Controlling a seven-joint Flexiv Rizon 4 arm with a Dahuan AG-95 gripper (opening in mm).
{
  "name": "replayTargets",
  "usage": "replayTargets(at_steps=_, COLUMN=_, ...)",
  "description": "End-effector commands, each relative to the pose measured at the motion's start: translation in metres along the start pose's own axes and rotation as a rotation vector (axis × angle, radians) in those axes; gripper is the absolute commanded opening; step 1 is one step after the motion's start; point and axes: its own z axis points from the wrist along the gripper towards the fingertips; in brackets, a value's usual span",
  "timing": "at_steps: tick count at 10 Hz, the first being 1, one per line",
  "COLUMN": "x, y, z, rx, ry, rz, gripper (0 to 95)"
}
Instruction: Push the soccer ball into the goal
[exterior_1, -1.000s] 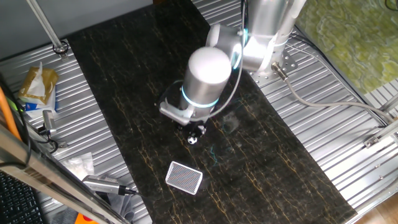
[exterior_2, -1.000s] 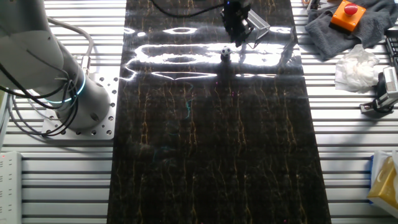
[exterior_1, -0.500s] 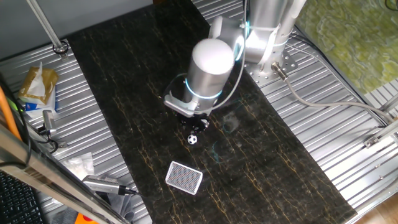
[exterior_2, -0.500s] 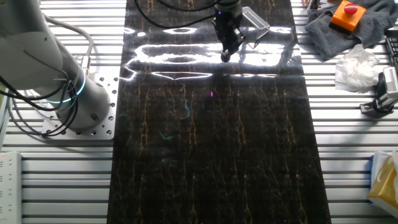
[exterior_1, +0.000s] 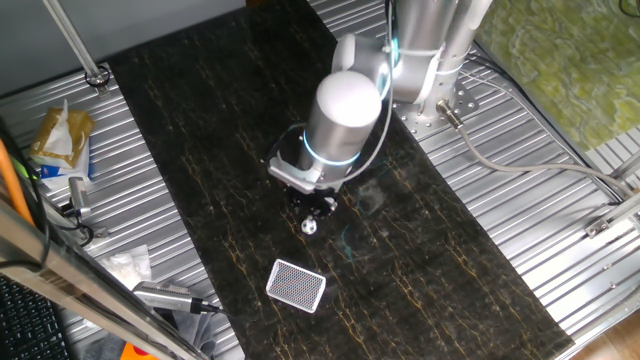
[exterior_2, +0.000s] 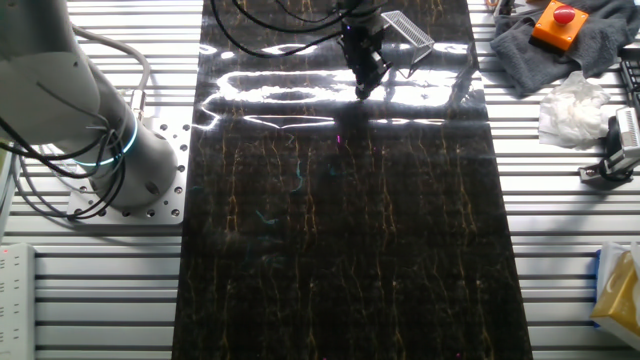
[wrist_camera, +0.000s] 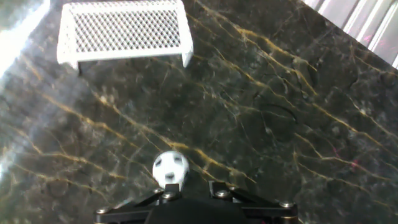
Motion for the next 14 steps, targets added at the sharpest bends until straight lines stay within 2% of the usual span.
replayTargets(at_steps=1, x=-0.017, y=0.005, z=0.005, rx=-0.006, ry=-0.021, rz=0.025, gripper=19.0)
replayTargets(at_steps=2, x=-0.035, y=0.008, z=0.003, rx=-0.010, ry=-0.020, rz=0.042, gripper=19.0)
replayTargets(at_steps=3, x=-0.044, y=0.008, z=-0.003, rx=-0.004, ry=-0.007, rz=0.042, gripper=19.0)
replayTargets(at_steps=4, x=-0.044, y=0.005, z=-0.009, rx=0.003, ry=-0.001, rz=0.032, gripper=19.0)
replayTargets(at_steps=6, x=-0.033, y=-0.005, z=-0.016, rx=-0.004, ry=0.001, rz=0.008, gripper=19.0)
replayTargets(at_steps=14, x=-0.032, y=-0.006, z=-0.018, rx=-0.005, ry=0.000, rz=0.015, gripper=19.0)
